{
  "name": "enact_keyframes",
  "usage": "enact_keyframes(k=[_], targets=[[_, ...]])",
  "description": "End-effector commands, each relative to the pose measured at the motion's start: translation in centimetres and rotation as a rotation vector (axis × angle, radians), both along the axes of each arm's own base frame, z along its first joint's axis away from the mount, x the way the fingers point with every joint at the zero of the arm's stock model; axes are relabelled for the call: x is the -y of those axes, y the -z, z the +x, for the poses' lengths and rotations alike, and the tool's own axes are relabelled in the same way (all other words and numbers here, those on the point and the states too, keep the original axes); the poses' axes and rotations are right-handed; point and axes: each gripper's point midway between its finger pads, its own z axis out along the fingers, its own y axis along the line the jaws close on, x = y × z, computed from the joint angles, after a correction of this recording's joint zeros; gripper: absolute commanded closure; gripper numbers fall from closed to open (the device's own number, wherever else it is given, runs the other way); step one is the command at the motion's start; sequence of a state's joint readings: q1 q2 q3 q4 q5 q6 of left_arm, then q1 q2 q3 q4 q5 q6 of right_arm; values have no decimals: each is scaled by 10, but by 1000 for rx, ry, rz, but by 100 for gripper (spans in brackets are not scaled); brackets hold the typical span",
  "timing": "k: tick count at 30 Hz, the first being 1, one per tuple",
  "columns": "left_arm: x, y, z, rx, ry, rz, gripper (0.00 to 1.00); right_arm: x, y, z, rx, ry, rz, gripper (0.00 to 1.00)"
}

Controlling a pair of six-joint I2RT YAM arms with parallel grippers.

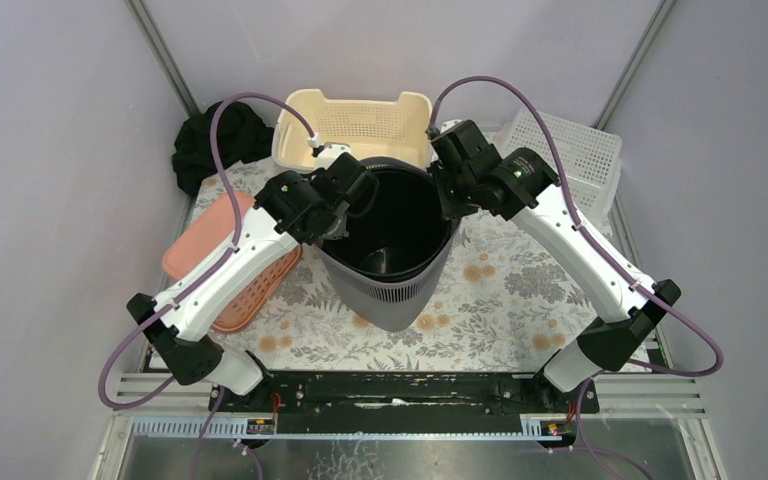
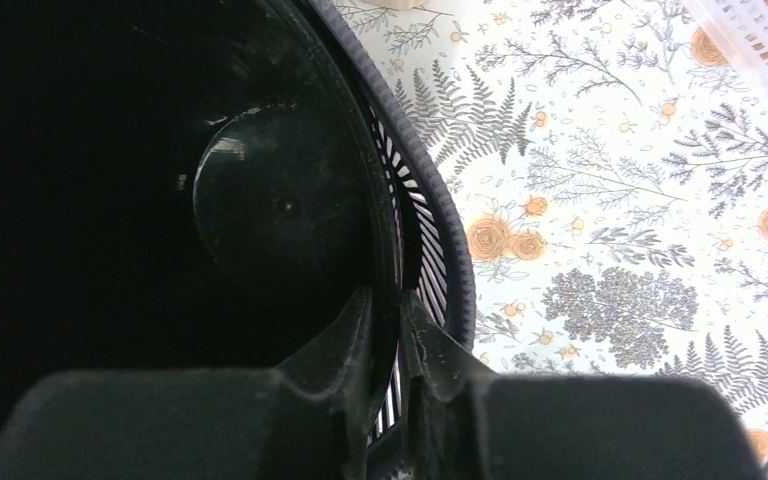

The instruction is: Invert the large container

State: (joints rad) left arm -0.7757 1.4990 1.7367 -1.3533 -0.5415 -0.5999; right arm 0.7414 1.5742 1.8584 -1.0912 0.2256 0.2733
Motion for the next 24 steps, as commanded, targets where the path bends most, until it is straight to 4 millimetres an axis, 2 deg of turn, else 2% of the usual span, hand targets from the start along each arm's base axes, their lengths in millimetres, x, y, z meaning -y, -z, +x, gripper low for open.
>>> enact_keyframes(k=[1,5,7,11,15,22,24], targets=[[11,3,14,19,8,-75,76,-13,17,1,-46,-32,-12,91],[18,-17,27,67,22,-123,85,-19,1,7,-18,-39,11,100],[24,-35,33,104,38,-155,89,-20,-21,11,26,-41,36,100],[38,-77,46,182,83,-224,95,-26,-50,21,79,-49,52,100],[51,-107,57,213,130,-287,96,-27,-82,28,140,-54,73,100],[70,-165,51,332,253,-454,100,-21,-130,25,291,-32,223,100],[73,-183,45,397,300,-514,100,-11,-159,12,392,-34,319,100]])
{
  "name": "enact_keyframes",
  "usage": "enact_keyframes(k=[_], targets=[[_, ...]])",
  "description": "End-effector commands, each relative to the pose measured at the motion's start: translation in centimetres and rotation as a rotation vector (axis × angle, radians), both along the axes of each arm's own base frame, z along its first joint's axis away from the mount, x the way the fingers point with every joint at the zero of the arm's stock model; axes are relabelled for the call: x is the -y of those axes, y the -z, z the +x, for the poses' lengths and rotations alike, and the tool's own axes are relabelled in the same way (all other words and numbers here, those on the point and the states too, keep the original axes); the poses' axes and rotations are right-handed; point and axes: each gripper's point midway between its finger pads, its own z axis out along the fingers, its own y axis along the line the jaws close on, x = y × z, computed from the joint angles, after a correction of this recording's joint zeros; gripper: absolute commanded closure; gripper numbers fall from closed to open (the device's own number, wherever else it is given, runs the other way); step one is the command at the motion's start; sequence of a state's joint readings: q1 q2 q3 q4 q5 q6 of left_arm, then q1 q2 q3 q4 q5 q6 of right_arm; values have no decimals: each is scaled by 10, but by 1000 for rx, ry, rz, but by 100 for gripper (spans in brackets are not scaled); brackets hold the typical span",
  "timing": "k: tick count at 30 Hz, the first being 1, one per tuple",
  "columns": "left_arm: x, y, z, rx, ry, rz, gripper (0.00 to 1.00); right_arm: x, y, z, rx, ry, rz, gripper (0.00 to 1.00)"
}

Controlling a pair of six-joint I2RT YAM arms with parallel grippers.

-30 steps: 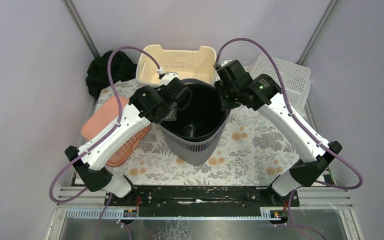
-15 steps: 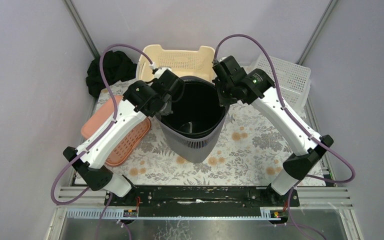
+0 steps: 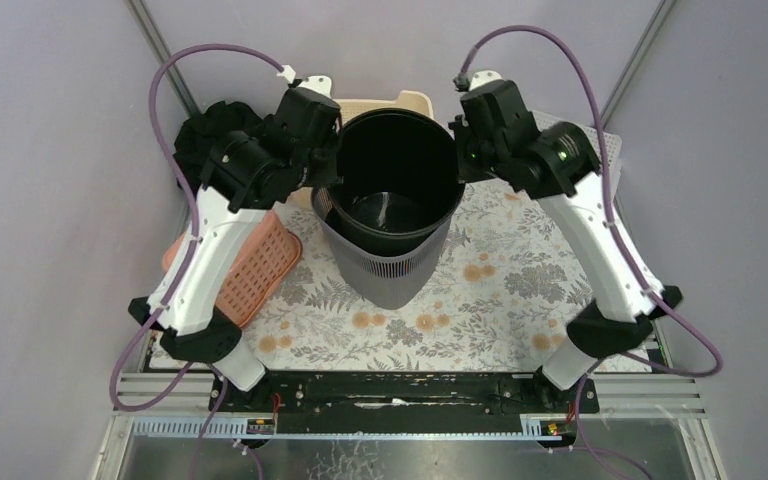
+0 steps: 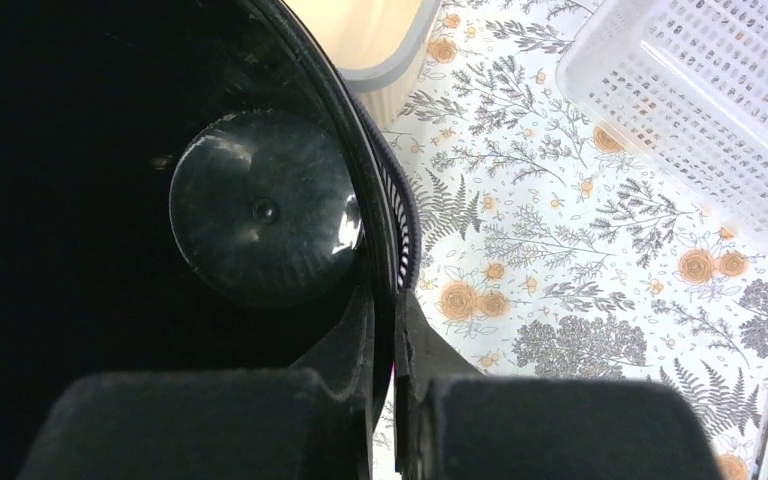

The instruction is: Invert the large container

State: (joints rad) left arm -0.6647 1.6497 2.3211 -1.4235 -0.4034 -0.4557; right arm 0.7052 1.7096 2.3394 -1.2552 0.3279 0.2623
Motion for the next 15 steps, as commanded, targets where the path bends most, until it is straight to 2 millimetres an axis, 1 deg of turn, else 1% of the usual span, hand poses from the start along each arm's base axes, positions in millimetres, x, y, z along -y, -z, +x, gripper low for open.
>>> enact_keyframes(k=[1,3,5,6,8,11,15], targets=[[58,-73,-2,246,244,-298,100,-23,-76,-23,263,-152,274,100],[55,-102,-9,351,275,-350,100,-17,-94,-30,337,-160,323,100],[50,-126,-19,430,301,-386,100,-9,-118,-36,415,-165,366,100],[49,-138,-24,464,319,-404,100,-6,-126,-40,439,-169,379,100],[52,-159,-33,519,371,-441,100,0,-147,-46,508,-175,422,100],[62,-184,-45,583,464,-495,100,10,-172,-56,595,-175,470,100],[75,-208,-53,659,547,-536,100,32,-197,-68,697,-141,507,100]])
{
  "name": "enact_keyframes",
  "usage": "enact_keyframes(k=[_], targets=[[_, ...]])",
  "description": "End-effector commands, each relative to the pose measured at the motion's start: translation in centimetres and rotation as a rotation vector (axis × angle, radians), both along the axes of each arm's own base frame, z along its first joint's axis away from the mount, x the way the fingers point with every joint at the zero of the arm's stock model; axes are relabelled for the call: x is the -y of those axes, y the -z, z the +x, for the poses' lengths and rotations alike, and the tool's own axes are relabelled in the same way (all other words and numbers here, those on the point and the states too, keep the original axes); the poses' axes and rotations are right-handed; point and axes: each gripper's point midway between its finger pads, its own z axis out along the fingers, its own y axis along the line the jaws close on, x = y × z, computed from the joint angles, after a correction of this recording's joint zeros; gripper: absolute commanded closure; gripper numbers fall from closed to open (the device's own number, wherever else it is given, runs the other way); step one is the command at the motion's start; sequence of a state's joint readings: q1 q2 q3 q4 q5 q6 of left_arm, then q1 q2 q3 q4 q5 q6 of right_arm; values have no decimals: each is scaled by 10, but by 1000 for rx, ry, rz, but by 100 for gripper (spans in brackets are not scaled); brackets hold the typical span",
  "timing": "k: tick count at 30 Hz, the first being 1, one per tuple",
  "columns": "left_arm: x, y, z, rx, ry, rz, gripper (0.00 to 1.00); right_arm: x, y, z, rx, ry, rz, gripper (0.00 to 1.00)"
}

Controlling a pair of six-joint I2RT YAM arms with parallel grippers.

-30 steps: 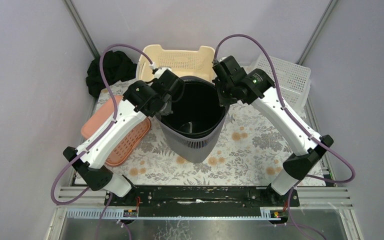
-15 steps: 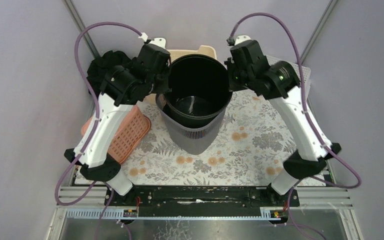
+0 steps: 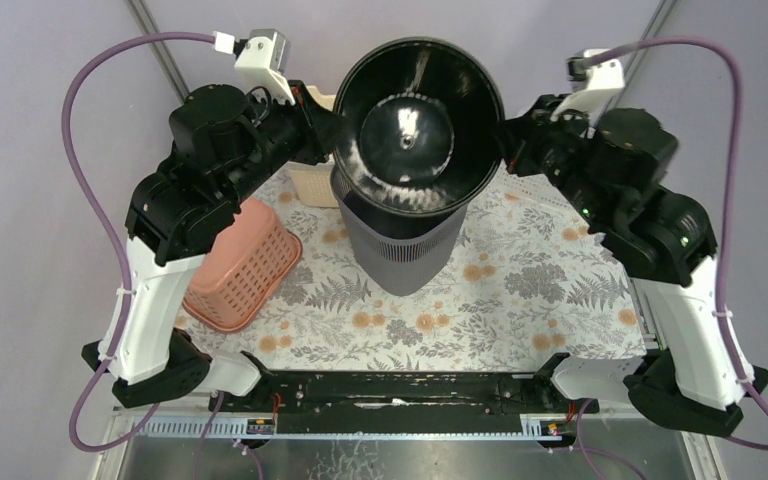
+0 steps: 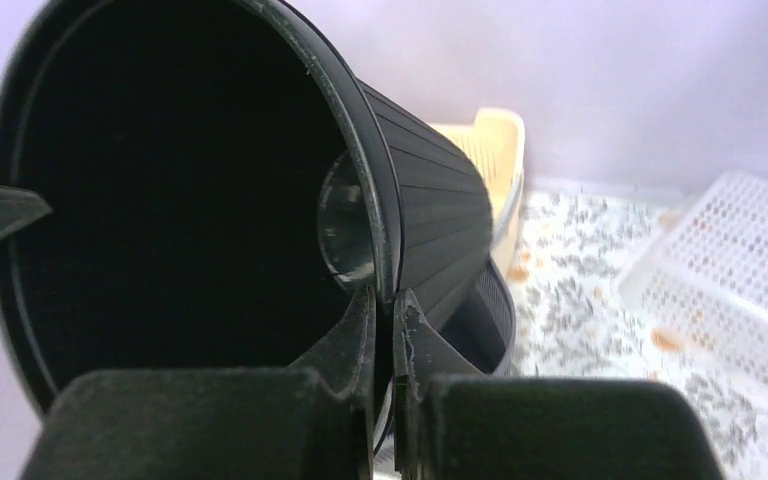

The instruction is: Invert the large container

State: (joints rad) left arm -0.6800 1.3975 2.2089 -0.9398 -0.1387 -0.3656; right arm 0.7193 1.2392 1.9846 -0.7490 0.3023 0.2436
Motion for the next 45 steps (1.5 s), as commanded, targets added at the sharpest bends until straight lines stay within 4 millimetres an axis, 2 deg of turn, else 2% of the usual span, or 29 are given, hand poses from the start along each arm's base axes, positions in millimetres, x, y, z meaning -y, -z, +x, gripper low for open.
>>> enact_keyframes(k=[1,5,11,14,17,24,29,32,37,41,45], targets=[[43,-73,-20,263,242,-127,100,4,-72,-20,262,-61,107,100],[57,-83,-17,308,267,-137,100,23,-89,-31,325,-24,134,100],[99,-81,-6,333,343,-138,99,59,-100,-40,357,98,132,100],[123,-70,7,314,358,-129,99,83,-93,-41,319,197,104,100],[141,-58,16,281,376,-125,99,102,-79,-39,259,292,54,100],[187,-12,33,123,429,-113,98,129,-11,-27,40,513,-91,100],[220,36,25,-4,498,-55,96,150,34,-40,-63,610,-118,100],[229,64,15,-85,518,-14,95,157,61,-51,-112,614,-122,100],[233,115,-4,-237,532,86,93,146,123,-60,-246,553,-159,100],[228,141,-14,-304,520,137,90,132,174,-64,-350,499,-175,100],[230,157,-19,-331,546,156,77,126,197,-68,-400,477,-182,96]])
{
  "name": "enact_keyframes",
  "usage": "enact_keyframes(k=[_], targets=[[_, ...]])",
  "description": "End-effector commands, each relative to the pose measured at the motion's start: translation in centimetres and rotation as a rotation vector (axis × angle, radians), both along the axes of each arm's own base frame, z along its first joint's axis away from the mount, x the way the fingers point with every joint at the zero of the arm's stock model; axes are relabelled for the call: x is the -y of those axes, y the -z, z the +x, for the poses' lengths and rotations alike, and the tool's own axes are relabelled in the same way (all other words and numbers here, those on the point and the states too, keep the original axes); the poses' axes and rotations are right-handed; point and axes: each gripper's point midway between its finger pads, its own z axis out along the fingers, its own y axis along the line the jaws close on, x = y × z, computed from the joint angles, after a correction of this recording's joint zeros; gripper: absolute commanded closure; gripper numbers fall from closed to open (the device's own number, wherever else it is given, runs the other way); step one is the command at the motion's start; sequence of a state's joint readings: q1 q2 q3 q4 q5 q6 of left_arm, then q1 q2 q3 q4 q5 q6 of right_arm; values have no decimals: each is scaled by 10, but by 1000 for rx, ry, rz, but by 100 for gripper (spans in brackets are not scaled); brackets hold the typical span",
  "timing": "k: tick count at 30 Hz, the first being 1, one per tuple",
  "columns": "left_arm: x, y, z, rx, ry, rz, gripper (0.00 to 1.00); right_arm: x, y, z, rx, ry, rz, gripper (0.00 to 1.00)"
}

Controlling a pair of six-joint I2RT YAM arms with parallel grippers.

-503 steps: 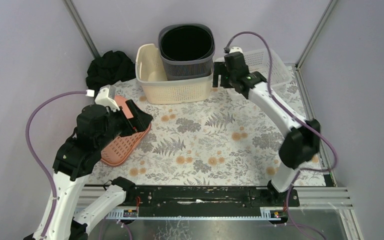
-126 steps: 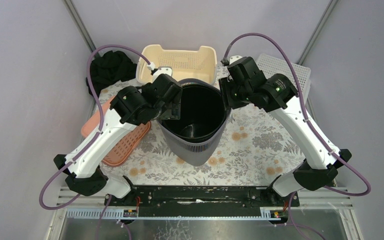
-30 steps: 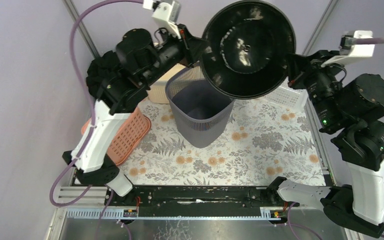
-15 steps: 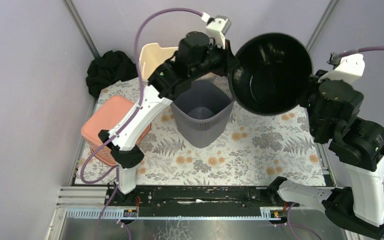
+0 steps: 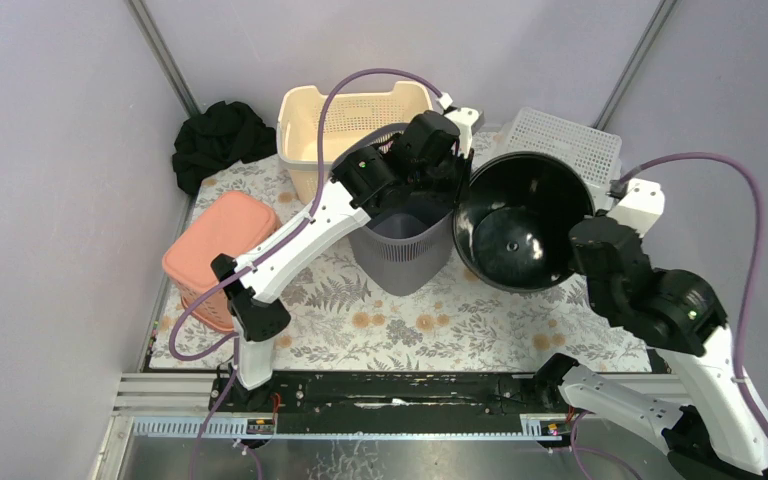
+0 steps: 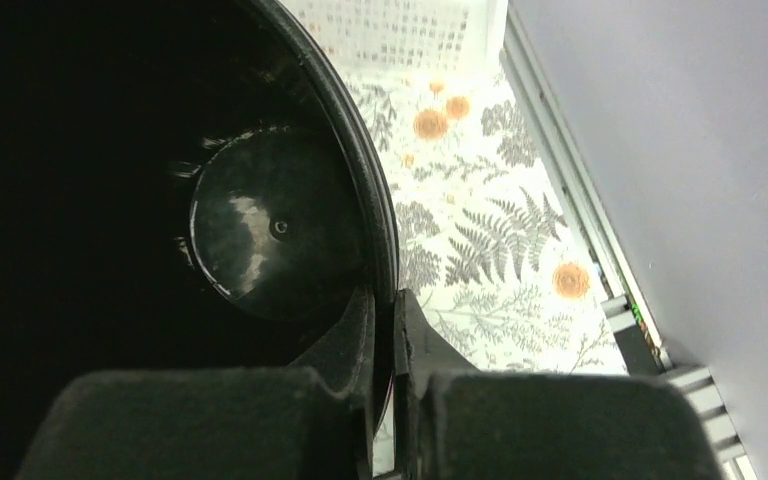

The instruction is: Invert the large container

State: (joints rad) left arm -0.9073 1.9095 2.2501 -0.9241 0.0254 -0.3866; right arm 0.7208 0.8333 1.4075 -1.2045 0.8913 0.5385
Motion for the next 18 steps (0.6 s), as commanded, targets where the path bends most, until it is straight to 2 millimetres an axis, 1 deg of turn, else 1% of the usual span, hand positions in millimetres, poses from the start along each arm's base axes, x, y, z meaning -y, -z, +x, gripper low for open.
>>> enact_keyframes(k=[1,4,6,8,9,10,12,14,15,18], targets=[[29,-26,-43,-21,161,-135,75,-47,25,6,-66,-128,159,93],[31,-14,-47,-46,178,-125,66,-47,33,2,-90,-128,160,78],[30,-11,-47,-43,180,-127,49,-47,37,-1,-100,-133,166,63],[28,-17,-48,-21,181,-140,30,-46,38,-4,-103,-138,176,50],[26,-24,-48,-1,181,-150,24,-46,36,-5,-100,-139,182,45],[24,-31,-48,19,182,-158,21,-45,34,-6,-97,-140,183,43],[20,-47,-47,58,182,-177,12,-42,28,-7,-91,-137,180,40],[17,-61,-46,88,177,-180,6,-42,22,-7,-87,-140,177,38],[13,-69,-45,107,171,-180,1,-42,16,-7,-76,-143,185,36],[-3,-90,-45,160,131,-183,0,-45,5,-6,-63,-163,194,33]])
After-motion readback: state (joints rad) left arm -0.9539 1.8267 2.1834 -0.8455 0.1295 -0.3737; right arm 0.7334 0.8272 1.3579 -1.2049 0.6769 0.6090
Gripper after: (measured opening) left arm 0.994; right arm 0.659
